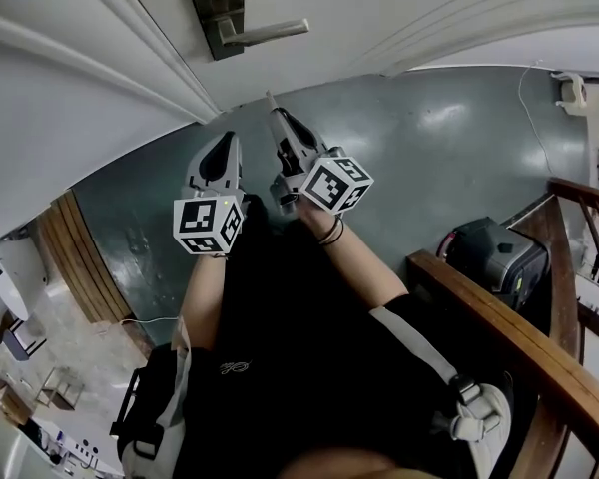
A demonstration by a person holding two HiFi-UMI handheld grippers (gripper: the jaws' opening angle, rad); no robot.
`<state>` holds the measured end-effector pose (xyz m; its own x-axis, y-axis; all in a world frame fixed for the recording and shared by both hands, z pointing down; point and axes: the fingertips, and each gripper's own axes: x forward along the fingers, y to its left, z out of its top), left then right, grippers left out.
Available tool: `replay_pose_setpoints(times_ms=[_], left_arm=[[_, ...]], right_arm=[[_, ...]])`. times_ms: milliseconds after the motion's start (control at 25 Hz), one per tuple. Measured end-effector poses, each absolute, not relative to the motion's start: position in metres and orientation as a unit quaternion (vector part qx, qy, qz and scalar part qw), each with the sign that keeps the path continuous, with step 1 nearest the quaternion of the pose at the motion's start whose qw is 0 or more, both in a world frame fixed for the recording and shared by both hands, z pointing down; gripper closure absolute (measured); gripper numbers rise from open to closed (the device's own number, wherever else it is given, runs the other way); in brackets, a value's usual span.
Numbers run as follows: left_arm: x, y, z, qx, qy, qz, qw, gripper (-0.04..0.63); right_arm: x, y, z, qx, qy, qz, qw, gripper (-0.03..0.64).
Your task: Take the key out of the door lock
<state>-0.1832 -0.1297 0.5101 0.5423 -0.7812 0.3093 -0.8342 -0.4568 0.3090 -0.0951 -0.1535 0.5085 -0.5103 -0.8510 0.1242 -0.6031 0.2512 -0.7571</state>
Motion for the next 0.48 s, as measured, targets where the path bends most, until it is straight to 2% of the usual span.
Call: replay_pose_setpoints(times_ms=[480], left_arm=[[-0.088, -0.061, 0.507, 0.851, -0.479, 0.078, 0.202, 0.571]], right_arm=[[-0.013, -0.083, 0.502, -0.46, 0.826, -0.312, 0.094, 0.588]])
